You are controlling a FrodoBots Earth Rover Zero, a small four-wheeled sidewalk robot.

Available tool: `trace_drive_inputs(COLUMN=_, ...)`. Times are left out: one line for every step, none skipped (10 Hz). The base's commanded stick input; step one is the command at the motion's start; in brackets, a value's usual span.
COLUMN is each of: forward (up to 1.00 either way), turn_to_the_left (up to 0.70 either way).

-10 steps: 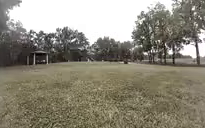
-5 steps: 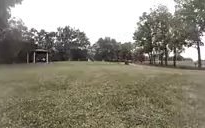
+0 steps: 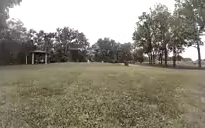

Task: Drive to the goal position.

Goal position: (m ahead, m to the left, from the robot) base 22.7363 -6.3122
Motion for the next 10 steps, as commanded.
trace_drive_inputs(forward=0.7, turn_to_the_left=0.0)
trace_drive_inputs(forward=0.7, turn_to_the_left=0.0)
trace_drive_inputs(forward=0.7, turn_to_the_left=0.0)
trace_drive_inputs(forward=0.7, turn_to_the_left=0.0)
trace_drive_inputs(forward=0.7, turn_to_the_left=0.0)
trace_drive_inputs(forward=0.7, turn_to_the_left=0.0)
trace_drive_inputs(forward=0.7, turn_to_the_left=0.0)
trace_drive_inputs(forward=0.7, turn_to_the_left=0.0)
trace_drive_inputs(forward=0.7, turn_to_the_left=0.0)
trace_drive_inputs(forward=0.7, turn_to_the_left=0.0)
